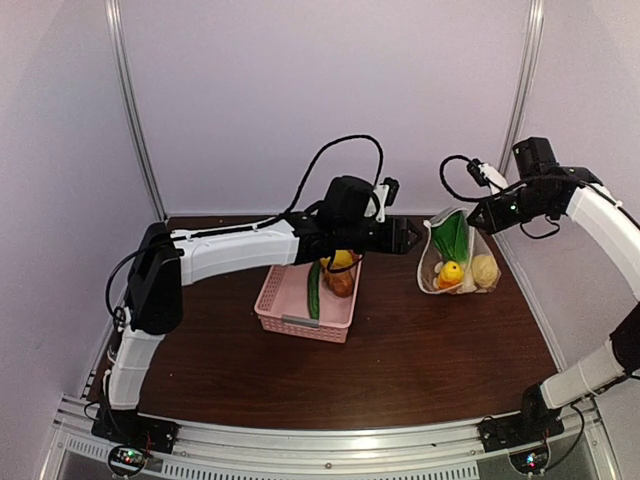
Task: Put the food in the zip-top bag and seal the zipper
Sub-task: Adjust the zipper food storage bag, then pick up the fake vegetable from the bin.
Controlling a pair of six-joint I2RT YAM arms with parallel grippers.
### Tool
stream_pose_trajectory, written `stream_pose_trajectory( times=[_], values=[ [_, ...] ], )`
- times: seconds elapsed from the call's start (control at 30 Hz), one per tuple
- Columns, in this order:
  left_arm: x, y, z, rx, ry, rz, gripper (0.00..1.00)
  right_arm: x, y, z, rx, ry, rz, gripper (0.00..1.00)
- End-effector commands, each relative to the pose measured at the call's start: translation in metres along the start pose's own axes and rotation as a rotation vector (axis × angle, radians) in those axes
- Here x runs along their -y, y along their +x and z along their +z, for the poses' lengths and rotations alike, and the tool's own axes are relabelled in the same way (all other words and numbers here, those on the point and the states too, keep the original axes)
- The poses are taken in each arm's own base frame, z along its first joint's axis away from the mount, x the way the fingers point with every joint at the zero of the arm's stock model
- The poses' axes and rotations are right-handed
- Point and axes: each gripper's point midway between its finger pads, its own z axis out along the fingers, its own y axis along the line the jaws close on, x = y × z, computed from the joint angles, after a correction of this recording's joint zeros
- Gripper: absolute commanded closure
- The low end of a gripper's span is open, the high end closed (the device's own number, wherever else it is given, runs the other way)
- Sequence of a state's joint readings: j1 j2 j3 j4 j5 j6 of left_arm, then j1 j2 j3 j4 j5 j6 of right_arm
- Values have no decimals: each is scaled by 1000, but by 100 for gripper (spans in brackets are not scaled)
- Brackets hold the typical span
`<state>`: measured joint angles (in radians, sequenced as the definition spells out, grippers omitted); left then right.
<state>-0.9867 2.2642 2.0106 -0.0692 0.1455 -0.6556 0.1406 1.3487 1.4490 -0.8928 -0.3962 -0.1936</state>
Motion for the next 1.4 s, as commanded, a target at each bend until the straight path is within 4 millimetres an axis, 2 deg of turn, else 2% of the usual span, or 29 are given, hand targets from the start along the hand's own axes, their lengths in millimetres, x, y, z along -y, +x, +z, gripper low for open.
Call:
stream_pose_trajectory(
  times=[0.0,0.03,0.13,0.2,0.37,0.43,0.5,0.67,0.87,1.03,1.23,1.37],
  values=[
    [15,2,-22,-33,51,25,34,-35,19,26,-53,-170,-29,100],
    [10,3,-27,-46,31,34,32,-41,20,30,-57,-191,-30,100],
    [-26,8,-44,-96,-117,59,29,-54,23,39,-93,-233,-44,100],
    [-55,13,-57,-143,-219,95,23,-57,28,43,-117,-246,-49,100],
    [-133,33,-95,-279,-491,155,18,-62,42,49,-144,-275,-65,100],
    [-157,44,-109,-306,-565,168,15,-63,48,50,-144,-279,-71,100],
    [-170,47,-117,-317,-592,159,15,-63,51,50,-135,-271,-72,100],
    [-187,51,-118,-327,-560,81,12,-61,55,42,-107,-244,-83,100],
    [-191,53,-105,-341,-455,-23,11,-58,58,38,-85,-214,-94,100],
    [-189,61,-85,-373,-384,-46,11,-59,57,37,-81,-218,-90,100],
    [-196,71,-65,-383,-357,-73,11,-59,58,36,-81,-217,-91,100],
    [-202,79,-55,-381,-355,-100,7,-59,60,37,-81,-216,-90,100]
  ],
)
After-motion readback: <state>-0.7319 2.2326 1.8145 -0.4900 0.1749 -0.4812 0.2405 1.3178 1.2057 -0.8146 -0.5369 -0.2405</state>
